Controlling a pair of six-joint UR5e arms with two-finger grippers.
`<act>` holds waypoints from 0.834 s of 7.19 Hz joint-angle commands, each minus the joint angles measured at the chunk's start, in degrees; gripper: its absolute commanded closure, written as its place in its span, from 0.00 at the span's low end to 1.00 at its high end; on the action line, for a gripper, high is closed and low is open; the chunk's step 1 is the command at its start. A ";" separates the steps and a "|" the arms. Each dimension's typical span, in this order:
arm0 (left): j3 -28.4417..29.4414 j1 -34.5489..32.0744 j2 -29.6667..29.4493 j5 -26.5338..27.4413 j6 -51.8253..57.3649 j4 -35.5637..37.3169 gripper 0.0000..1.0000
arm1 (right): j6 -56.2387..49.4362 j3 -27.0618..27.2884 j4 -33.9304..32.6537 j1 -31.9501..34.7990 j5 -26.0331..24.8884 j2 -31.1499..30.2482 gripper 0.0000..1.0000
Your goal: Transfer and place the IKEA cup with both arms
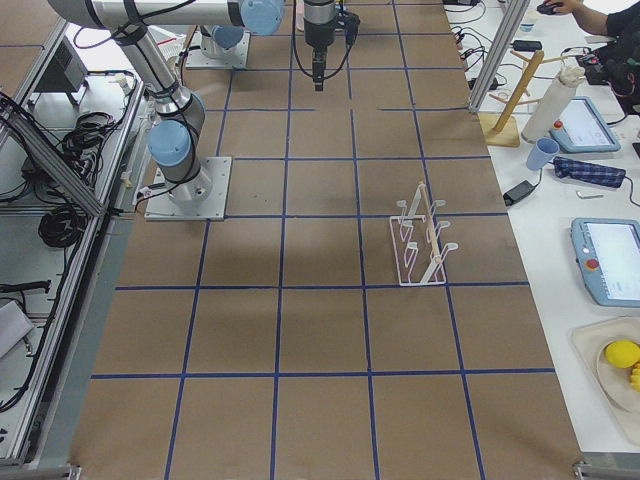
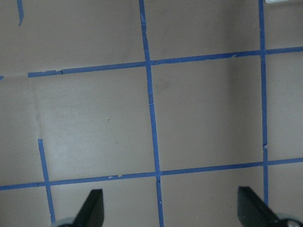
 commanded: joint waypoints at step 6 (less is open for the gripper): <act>5.93 -27.49 13.37 5.75 -28.30 -8.06 0.00 | -1.94 -0.76 1.36 0.28 1.14 -2.45 0.00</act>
